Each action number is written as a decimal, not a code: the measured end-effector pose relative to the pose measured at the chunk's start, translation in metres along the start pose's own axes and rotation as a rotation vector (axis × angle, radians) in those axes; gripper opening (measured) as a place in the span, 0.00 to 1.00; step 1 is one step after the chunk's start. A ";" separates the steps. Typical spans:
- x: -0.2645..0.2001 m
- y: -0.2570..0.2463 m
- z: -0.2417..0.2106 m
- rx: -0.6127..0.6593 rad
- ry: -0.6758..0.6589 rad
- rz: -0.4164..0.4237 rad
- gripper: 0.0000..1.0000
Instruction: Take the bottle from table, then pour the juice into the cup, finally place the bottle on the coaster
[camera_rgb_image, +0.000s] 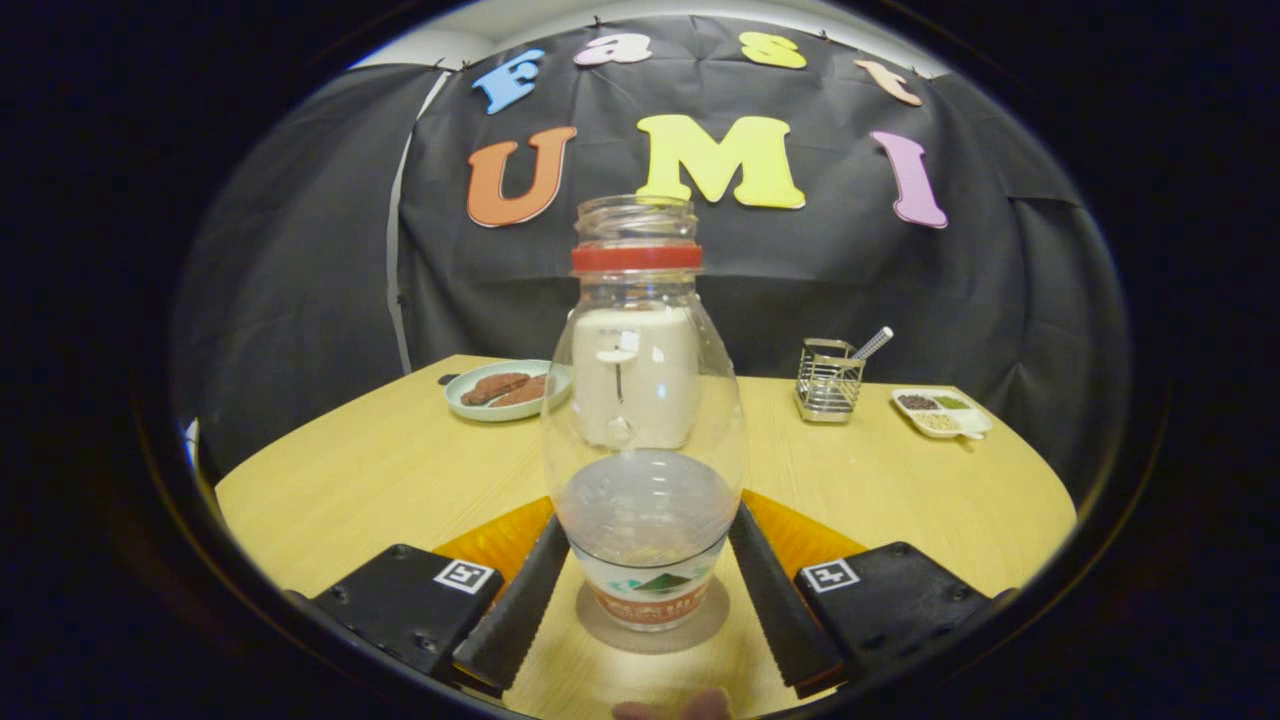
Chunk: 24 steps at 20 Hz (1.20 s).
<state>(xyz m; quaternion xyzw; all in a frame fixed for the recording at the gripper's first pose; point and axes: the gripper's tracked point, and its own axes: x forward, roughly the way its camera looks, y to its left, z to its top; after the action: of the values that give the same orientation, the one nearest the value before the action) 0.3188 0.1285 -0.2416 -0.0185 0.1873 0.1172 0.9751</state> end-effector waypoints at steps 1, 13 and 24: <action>-0.001 0.000 0.003 -0.001 -0.006 -0.004 0.98; -0.069 0.009 0.080 0.023 -0.162 -0.009 0.99; -0.215 -0.018 0.173 0.021 -0.343 -0.127 1.00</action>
<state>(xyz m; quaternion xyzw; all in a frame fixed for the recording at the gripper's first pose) 0.1919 0.0769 -0.0014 0.0000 0.0180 0.0549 0.9983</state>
